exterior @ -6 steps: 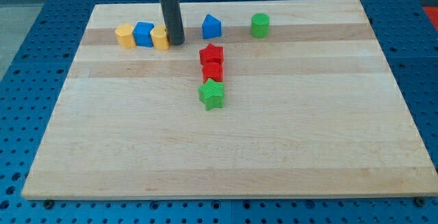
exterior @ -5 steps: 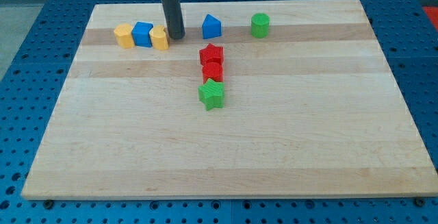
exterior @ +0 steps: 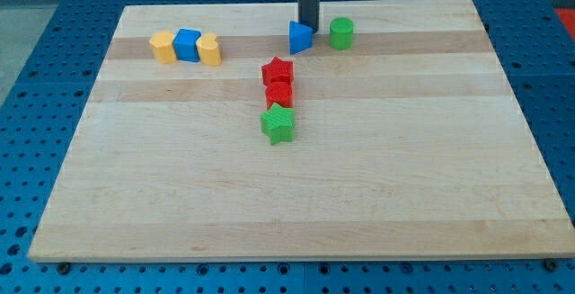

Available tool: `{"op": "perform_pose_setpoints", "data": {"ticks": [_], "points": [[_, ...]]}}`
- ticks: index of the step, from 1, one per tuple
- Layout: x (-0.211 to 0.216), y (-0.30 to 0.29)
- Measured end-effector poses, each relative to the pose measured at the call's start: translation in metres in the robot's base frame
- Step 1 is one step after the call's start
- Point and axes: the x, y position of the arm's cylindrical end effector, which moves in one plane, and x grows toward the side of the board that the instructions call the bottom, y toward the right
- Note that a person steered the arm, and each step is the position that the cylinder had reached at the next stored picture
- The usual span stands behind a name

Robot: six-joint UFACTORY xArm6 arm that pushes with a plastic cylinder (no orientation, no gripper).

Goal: Push the blue triangle towards yellow heart

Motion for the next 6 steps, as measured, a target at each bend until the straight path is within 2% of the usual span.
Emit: {"op": "perform_pose_setpoints", "data": {"ticks": [1,3,4,5,6], "points": [[0.04,0.019],[0.064,0.017],[0.042,-0.003],[-0.003,-0.021],[-0.006,-0.028]]}}
